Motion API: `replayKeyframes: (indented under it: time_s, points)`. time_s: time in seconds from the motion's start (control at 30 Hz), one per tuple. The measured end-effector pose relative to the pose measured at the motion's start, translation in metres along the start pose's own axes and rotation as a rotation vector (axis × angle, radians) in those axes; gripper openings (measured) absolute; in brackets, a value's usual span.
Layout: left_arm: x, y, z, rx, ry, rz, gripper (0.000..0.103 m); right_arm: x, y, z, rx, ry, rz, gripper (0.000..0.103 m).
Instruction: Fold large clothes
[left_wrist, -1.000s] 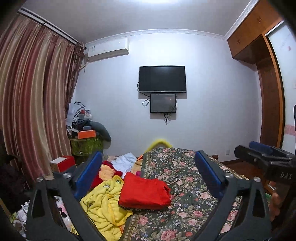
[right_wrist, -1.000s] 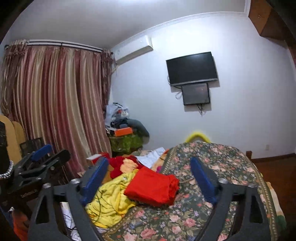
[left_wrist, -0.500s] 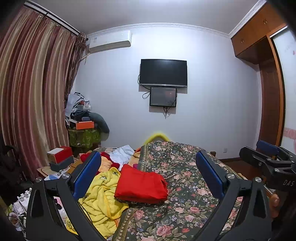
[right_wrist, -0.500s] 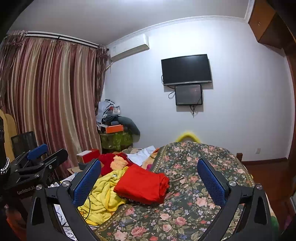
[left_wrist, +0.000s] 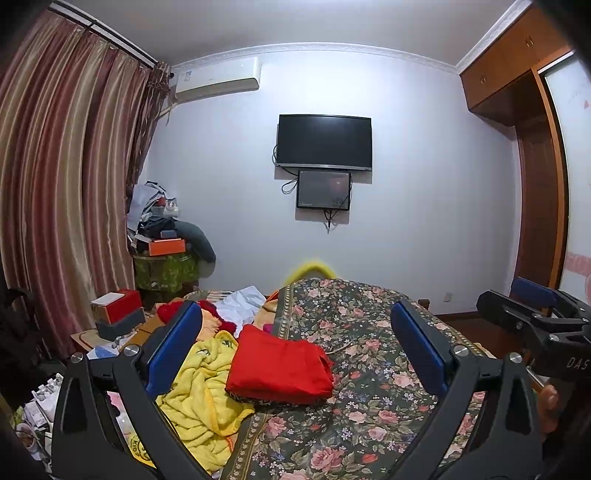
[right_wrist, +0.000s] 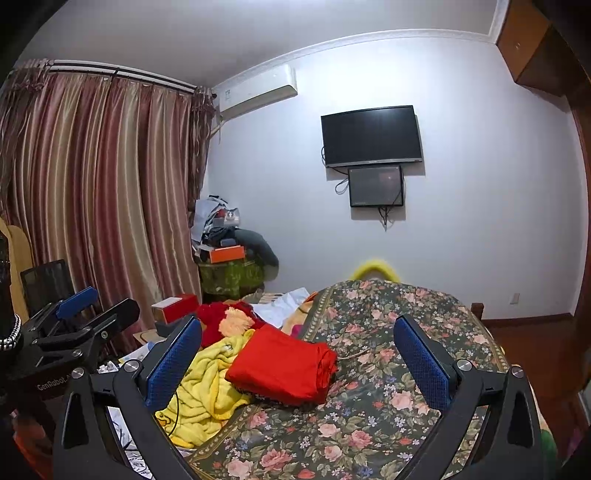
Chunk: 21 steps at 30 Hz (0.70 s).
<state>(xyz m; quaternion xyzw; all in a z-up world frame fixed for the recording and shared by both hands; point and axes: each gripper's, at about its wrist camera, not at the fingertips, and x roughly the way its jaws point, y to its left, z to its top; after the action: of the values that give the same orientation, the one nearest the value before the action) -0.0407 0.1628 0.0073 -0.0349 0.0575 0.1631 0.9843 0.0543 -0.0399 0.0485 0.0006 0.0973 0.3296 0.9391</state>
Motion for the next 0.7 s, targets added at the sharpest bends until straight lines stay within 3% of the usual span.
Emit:
replayKeyframes:
  time_s: [0.7]
  points:
    - [0.0106,0.0022,-0.0047,-0.005,0.022,-0.01,0.103,0.0022,-0.0033,-0.0002,0.002,0.005,0.001,0.103]
